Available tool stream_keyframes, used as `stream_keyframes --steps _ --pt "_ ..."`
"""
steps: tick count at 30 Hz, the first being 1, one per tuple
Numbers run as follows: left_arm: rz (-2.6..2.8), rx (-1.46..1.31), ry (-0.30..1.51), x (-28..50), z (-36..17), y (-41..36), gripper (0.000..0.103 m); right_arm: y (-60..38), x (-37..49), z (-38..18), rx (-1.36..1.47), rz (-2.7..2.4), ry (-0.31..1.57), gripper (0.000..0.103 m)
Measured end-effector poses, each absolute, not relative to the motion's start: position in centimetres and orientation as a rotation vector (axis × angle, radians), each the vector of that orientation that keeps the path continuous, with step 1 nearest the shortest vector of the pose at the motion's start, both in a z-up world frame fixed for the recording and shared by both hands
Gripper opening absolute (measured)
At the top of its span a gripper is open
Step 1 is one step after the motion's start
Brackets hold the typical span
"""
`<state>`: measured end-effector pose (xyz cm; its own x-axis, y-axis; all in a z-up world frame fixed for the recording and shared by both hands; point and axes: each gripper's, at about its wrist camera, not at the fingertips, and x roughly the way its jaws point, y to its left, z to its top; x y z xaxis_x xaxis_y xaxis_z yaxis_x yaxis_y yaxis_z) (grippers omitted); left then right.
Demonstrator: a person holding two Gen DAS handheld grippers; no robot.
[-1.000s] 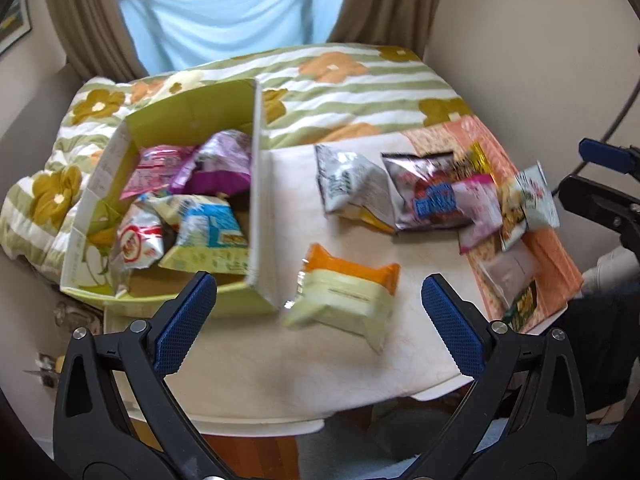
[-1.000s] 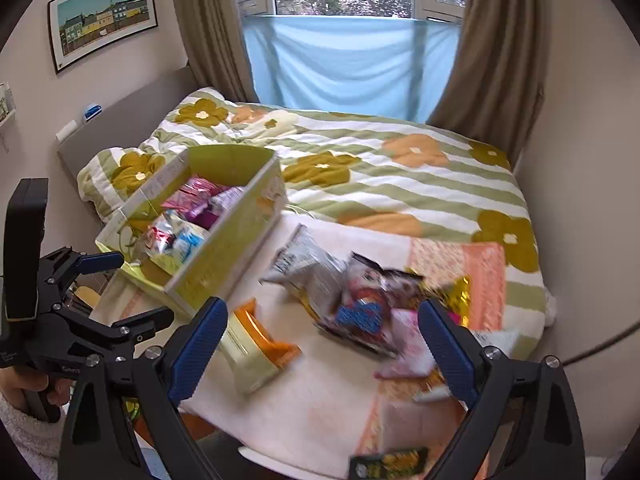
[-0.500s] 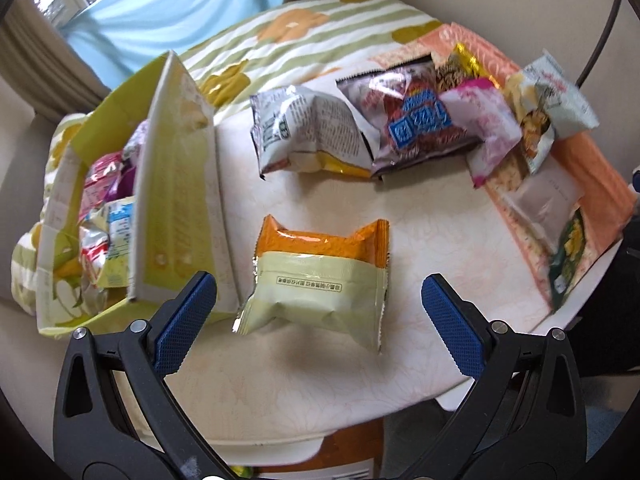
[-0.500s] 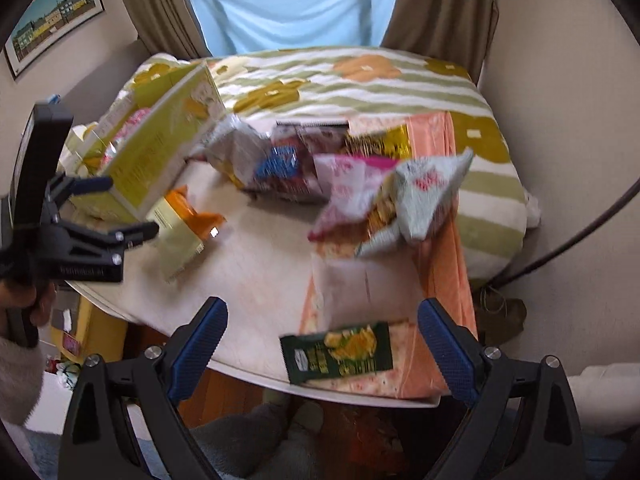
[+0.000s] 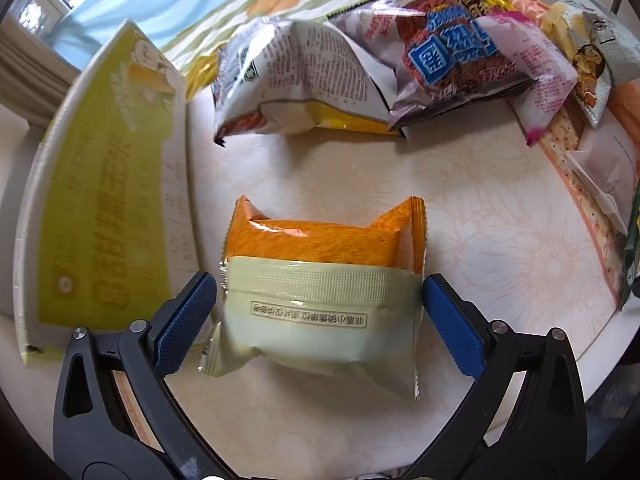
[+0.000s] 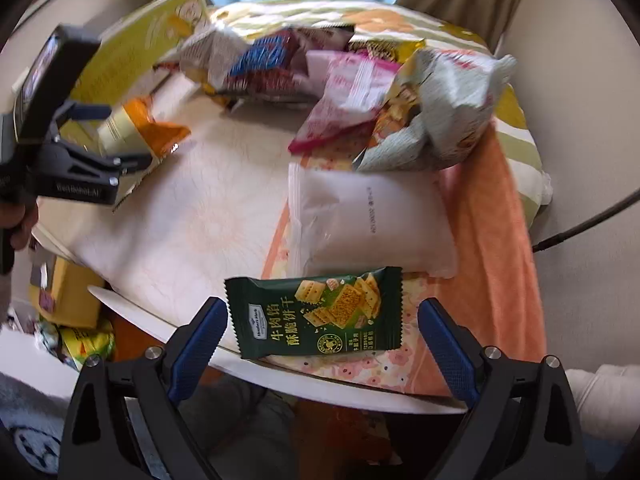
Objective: Organize snacks
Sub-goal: 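Move both tools back to the table toward the remaining snacks, then grasp the orange-and-cream bag with the left tool while the right tool grasps the green cracker pack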
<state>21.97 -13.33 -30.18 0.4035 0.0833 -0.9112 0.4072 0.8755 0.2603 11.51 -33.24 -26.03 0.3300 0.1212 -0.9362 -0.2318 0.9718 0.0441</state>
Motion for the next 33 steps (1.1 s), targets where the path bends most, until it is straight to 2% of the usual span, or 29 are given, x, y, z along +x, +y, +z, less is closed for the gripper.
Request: stream_keyframes --steps 14,16,18,20,27,33 --pt "-0.245 0.458 1.169 23.5 -31.7 -13.5 0.101 -32.0 12.2 -28.7 -0.156 0.263 1.257 0.095" --pt "-0.26 0.44 1.174 23.6 -31.6 -13.0 0.096 -32.0 12.4 -29.0 -0.148 0.258 1.269 0.095" --pt "-0.263 0.439 1.169 23.6 -31.4 -12.9 0.085 -32.0 12.7 -29.2 -0.134 0.255 1.286 0.095" --pt "-0.267 0.449 1.169 23.7 -31.4 -12.8 0.083 -32.1 12.8 -29.5 -0.118 0.252 1.3 0.094" --pt "-0.285 0.437 1.18 23.4 -30.9 -13.1 0.079 -32.1 12.7 -29.3 -0.067 0.25 1.3 0.073" --pt "-0.292 0.417 1.185 23.5 -30.7 -12.9 0.079 -33.1 12.0 -28.9 -0.048 0.244 1.283 0.066"
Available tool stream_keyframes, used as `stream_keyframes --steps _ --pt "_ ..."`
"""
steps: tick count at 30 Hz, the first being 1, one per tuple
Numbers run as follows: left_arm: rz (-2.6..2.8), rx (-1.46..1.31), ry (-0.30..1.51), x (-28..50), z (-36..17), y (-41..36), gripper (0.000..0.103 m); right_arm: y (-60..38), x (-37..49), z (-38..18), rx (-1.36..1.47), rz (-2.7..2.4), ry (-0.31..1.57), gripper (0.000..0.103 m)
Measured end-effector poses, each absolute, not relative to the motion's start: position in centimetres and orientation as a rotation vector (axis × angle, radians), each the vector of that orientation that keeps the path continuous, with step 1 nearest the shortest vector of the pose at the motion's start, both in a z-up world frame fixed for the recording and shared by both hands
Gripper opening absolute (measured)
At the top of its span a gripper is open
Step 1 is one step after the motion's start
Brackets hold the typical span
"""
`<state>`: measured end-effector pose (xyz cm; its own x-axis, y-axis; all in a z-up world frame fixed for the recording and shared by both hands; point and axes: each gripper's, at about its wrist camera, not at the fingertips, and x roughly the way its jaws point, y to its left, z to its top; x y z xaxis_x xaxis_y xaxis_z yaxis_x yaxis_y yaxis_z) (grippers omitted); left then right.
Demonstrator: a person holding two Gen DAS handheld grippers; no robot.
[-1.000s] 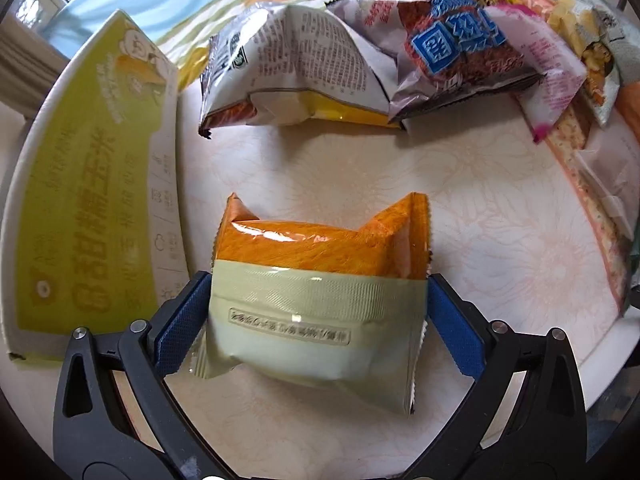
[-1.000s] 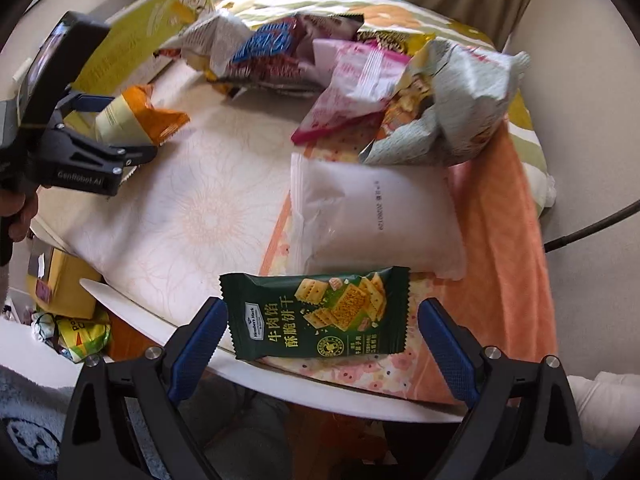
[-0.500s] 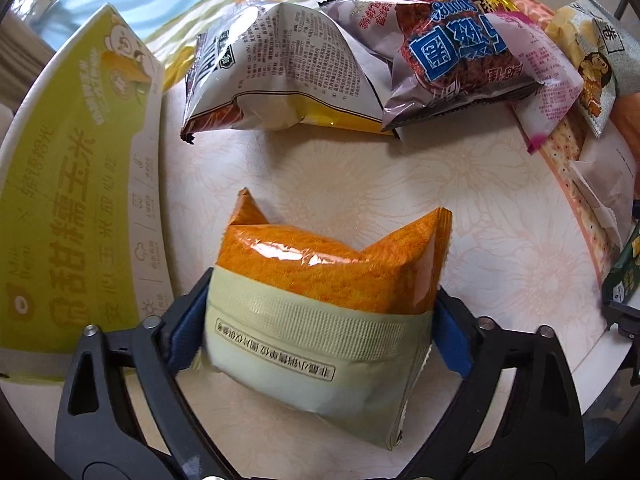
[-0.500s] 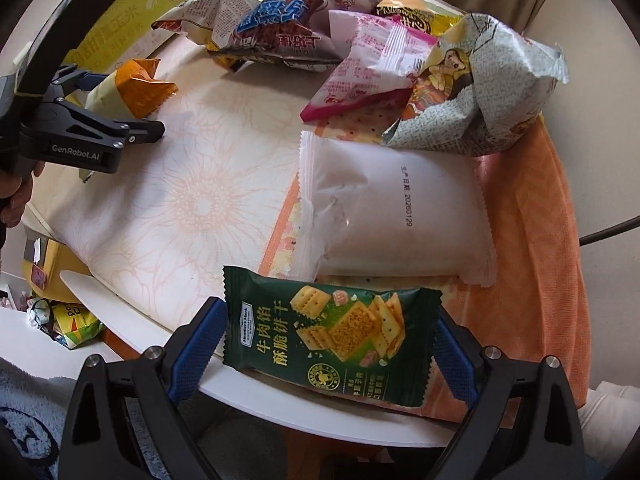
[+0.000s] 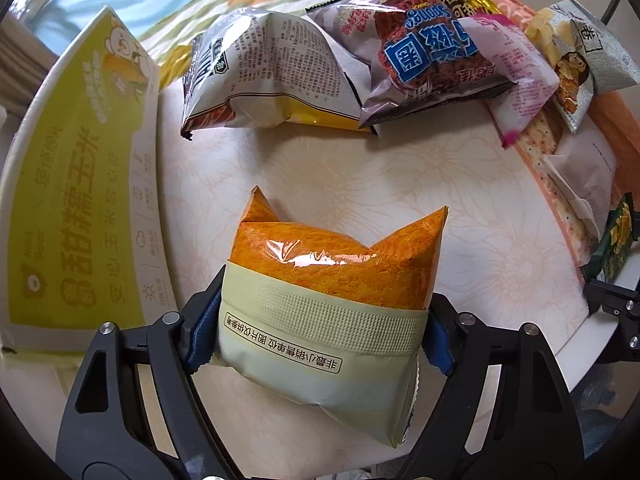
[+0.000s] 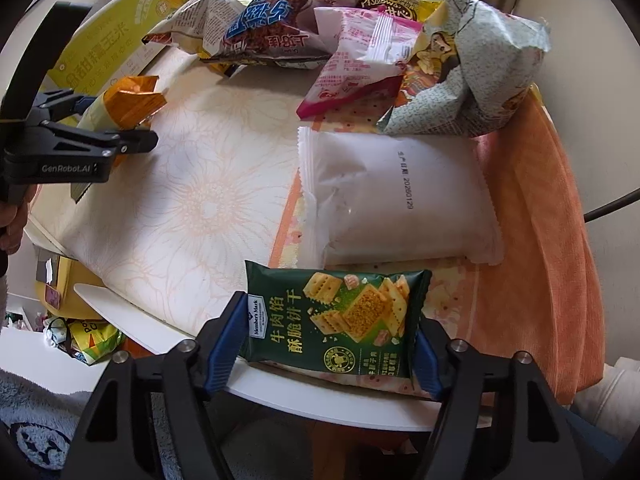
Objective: Organize snacks
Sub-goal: 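Grasp the orange-and-cream bag with the left tool while the right tool grasps the green cracker pack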
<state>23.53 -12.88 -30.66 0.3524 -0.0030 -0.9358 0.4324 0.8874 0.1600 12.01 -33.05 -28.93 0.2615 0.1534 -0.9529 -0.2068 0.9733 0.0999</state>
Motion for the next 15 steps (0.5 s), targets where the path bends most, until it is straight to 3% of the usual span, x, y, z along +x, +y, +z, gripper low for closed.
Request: stream_keyframes --steps 15 --pt "-0.269 0.351 1.078 20.5 -23.3 -13.6 0.079 -34.3 11.5 -22.7 -0.014 0.25 1.18 0.064"
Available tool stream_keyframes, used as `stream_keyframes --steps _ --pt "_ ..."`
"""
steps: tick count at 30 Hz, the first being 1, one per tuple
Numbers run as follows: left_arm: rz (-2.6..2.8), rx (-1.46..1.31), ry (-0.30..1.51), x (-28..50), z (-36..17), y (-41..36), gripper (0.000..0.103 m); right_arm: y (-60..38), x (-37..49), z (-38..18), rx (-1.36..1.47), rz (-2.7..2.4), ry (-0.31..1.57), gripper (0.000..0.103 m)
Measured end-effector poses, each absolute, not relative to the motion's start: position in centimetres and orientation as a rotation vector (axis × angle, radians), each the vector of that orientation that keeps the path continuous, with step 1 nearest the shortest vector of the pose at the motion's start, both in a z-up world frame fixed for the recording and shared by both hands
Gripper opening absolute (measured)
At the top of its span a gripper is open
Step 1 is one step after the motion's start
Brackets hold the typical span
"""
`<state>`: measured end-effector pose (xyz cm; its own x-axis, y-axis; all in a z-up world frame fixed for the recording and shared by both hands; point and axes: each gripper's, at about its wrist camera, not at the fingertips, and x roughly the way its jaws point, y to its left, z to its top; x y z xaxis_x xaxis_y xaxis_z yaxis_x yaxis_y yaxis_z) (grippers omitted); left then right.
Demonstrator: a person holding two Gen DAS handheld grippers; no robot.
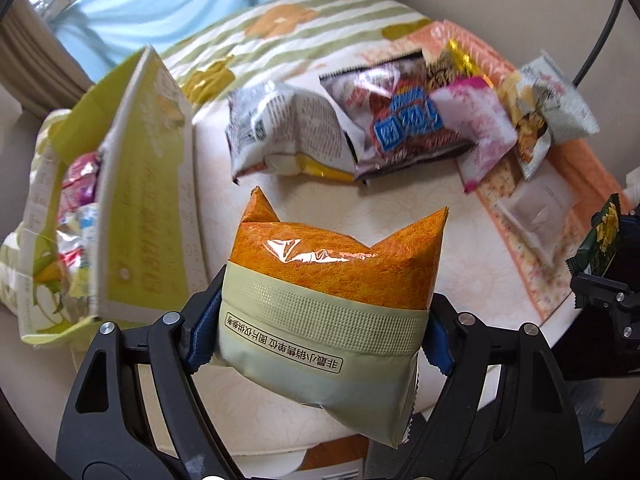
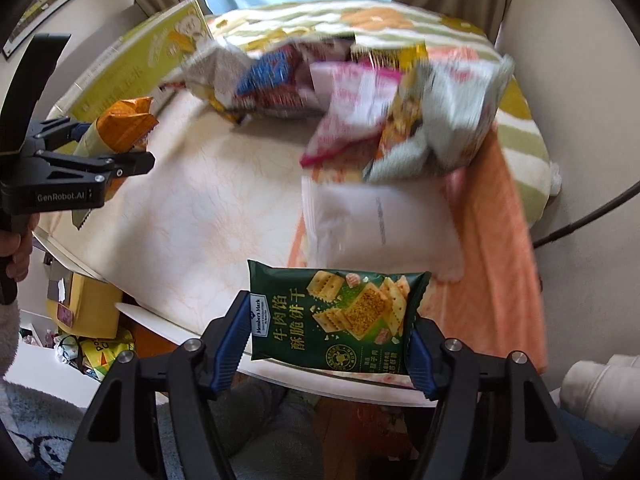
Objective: Organize snacks
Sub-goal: 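Grasp the orange-and-cream bag with the left tool while the right tool grasps the green cracker pack, then carry both bags over the box and release them inside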
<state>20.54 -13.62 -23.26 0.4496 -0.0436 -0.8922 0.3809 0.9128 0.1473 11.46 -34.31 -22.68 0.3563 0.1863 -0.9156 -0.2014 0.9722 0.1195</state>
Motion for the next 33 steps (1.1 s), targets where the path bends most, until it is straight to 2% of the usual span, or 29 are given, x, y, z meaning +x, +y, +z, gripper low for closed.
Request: stream_keyframes --steps 7,14,23,33 --pt "-0.198 0.279 0.975 19.5 -16.7 -11.0 0.078 -32.7 13.5 -17.6 -0.051 0.325 1.071 0.064" --pt "-0.085 0.222 0.893 19.4 -12.1 -4.6 0.078 -28.1 17.0 -12.4 -0.074 0.429 0.972 0.064" --pt "-0.014 0.191 0.899 23.1 -12.0 6.3 0.078 -17.1 22.0 -9.3 -0.043 0.537 0.919 0.064" --pt "-0.036 0.234 0.981 27.2 -15.4 14.9 0.078 -6.0 26.5 -10.4 -0.015 0.53 0.971 0.064"
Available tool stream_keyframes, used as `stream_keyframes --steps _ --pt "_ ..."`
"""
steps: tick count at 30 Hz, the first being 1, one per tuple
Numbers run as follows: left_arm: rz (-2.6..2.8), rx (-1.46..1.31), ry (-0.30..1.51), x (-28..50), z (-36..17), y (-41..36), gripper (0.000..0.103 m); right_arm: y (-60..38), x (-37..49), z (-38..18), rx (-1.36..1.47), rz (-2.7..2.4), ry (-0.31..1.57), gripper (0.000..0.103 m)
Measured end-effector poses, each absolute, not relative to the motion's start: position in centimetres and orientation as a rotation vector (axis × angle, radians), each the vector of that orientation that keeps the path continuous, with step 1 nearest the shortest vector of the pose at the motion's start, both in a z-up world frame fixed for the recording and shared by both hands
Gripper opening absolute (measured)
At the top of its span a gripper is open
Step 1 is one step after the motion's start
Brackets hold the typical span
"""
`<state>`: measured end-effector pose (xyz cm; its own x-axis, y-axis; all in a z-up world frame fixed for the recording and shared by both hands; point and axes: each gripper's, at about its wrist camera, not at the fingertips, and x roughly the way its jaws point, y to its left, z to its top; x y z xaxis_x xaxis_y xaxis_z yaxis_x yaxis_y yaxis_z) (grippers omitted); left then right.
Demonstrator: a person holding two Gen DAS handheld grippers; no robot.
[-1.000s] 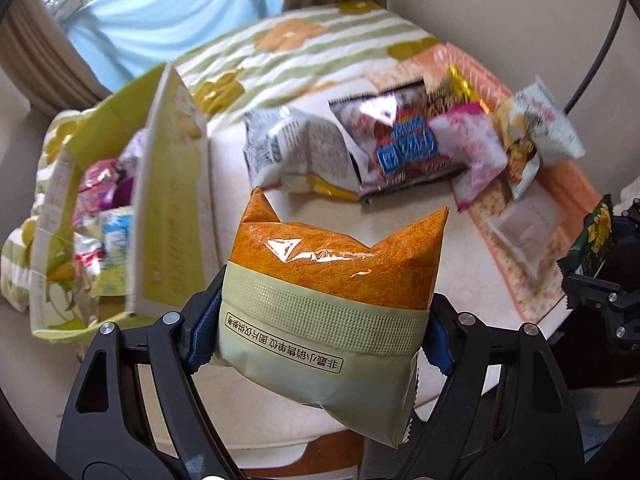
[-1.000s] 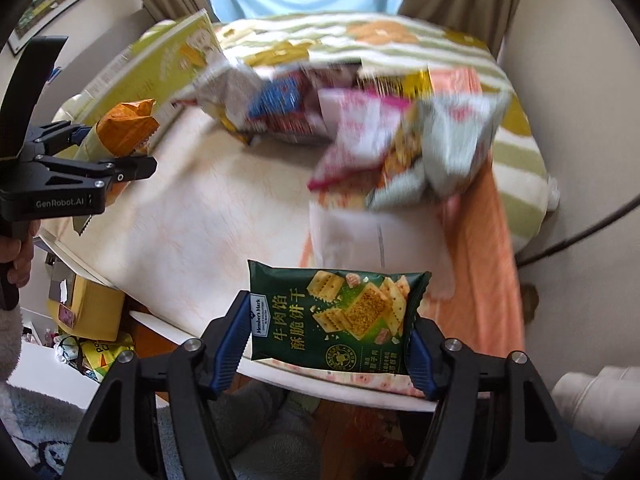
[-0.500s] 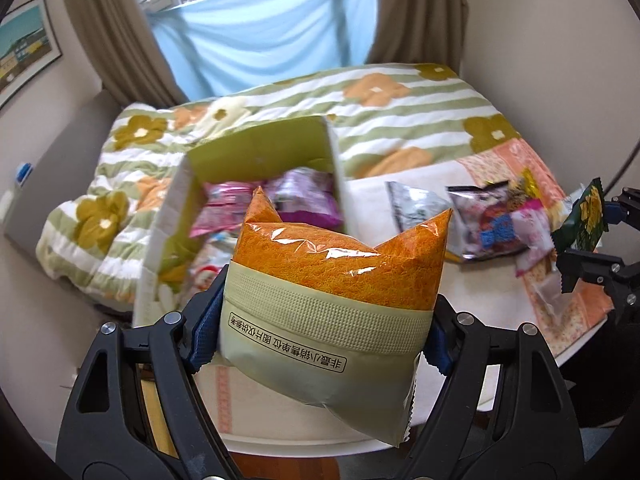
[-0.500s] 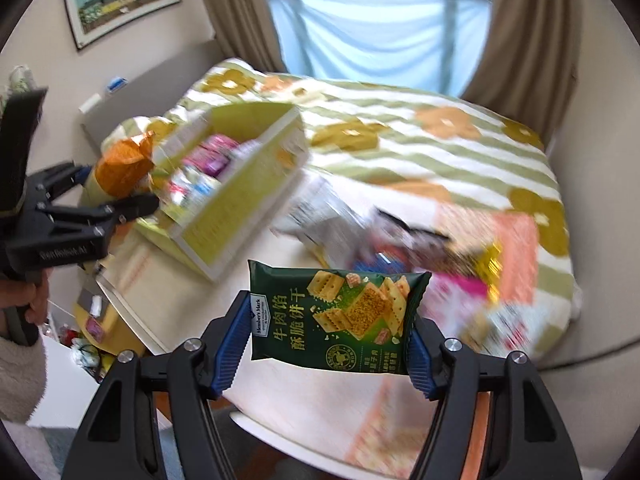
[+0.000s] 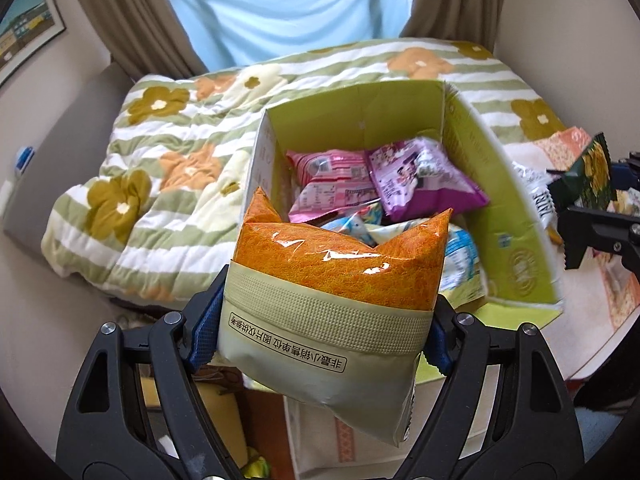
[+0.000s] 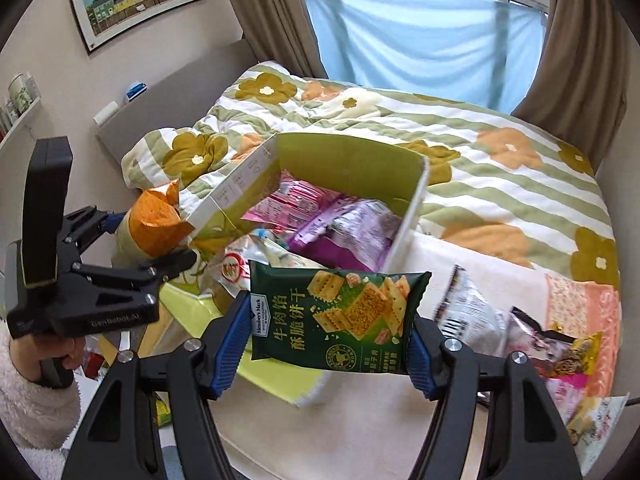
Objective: Organize snacks
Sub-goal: 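Carry both bags over the box and release them inside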
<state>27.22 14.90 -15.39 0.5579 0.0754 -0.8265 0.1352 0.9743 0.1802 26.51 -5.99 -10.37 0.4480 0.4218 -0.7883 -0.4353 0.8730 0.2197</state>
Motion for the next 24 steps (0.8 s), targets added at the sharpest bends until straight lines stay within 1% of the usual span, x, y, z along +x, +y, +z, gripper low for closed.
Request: stream_keyframes --steps 4,7,8,10,11,16,24 --pt "-0.115 0.266 1.002 27.7 -16.3 15.3 0.078 -3.7 27.5 -11.1 0.019 0.485 1.002 0.064" --pt "-0.178 0.291 0.999 27.6 -16.8 15.0 0.081 -3.1 27.9 -11.4 0.043 0.449 1.019 0.064" --pt "-0.188 0.303 0.998 27.7 -17.0 14.9 0.084 -3.0 27.9 -11.5 0.049 0.437 1.023 0.064" --pt "-0.192 0.335 0.992 27.6 -17.3 14.5 0.095 -2.8 28.1 -11.6 0.056 0.423 1.038 0.064" --pt "-0.197 0.343 0.989 27.5 -17.3 14.3 0.103 -2.8 28.2 -11.6 0.057 0.416 1.044 0.064" --pt "-0.196 0.347 0.978 26.9 -17.1 14.2 0.103 -2.6 28.8 -11.8 0.057 0.415 1.052 0.064" --pt "-0.138 0.237 0.972 24.9 -15.7 16.6 0.103 -2.5 28.8 -12.5 0.094 0.44 1.063 0.064"
